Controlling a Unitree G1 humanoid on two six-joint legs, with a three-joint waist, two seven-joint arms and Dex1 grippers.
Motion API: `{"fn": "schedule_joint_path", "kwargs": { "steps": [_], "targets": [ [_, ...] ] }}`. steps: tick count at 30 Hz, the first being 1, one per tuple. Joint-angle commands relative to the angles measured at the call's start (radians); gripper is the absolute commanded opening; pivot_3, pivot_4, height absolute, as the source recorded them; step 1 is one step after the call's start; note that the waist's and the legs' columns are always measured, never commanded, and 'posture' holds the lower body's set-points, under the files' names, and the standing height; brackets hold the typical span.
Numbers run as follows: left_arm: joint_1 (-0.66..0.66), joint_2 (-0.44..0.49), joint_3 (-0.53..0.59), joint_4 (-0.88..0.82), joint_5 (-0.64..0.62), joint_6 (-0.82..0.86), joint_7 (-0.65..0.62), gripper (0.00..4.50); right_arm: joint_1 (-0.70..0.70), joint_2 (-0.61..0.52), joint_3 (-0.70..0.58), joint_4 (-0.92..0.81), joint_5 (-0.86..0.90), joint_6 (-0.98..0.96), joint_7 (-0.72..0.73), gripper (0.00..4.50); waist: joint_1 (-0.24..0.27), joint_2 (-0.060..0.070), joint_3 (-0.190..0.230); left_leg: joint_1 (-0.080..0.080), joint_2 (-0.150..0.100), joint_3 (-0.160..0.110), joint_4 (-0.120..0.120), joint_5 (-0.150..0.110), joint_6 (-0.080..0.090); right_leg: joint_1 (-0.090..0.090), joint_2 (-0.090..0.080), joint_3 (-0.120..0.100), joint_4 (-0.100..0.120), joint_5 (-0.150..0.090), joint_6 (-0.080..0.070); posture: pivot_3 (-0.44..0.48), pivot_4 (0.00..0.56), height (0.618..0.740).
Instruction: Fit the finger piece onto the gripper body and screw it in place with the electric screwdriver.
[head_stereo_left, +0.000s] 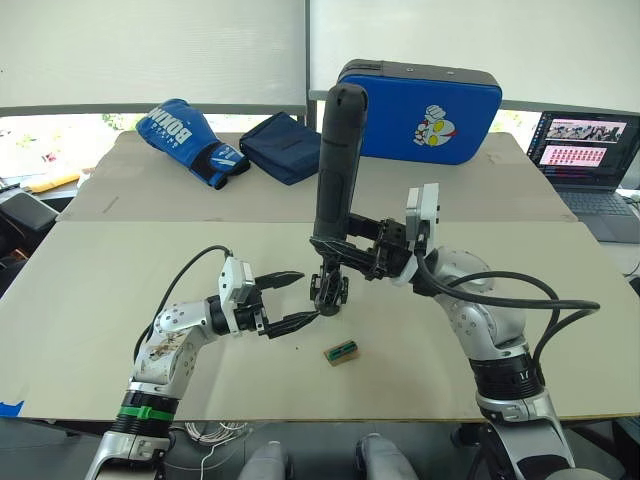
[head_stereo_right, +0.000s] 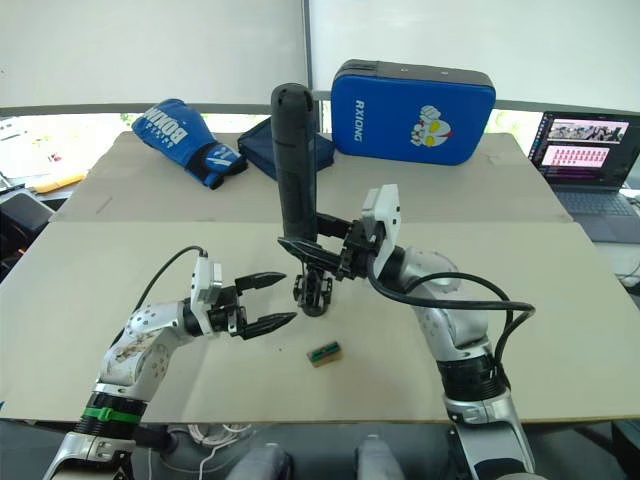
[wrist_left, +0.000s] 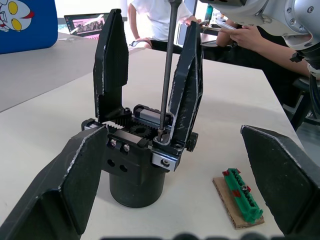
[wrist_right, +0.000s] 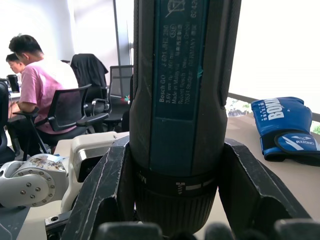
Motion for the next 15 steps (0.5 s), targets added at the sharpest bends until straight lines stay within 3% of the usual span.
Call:
{"fn": "schedule_joint_path", "kwargs": {
  "steps": [1, 15],
  "targets": [
    [-0.011, 0.004, -0.002, -0.027, 0.003, 0.000, 0.004, 4.50, -0.017, 0.001, -0.022, -0.030, 0.005, -0.037, 0.003, 1.92, 0.000, 0.000, 0.000, 0.000, 0.000, 0.000, 0.000, 0.000, 0.000, 0.000, 0.000, 0.000, 0.000, 0.000, 0.000, 0.000, 0.150, 0.740],
    [-0.031, -0.022, -0.045, 0.184, 0.152, -0.148, 0.031, 4.50, -0.020, 0.015, -0.018, -0.017, -0.011, -0.052, 0.001, 1.92, 0.001, 0.000, 0.000, 0.000, 0.000, 0.001, 0.000, 0.000, 0.000, 0.000, 0.000, 0.000, 0.000, 0.000, 0.000, 0.000, 0.150, 0.740]
  ]
}}
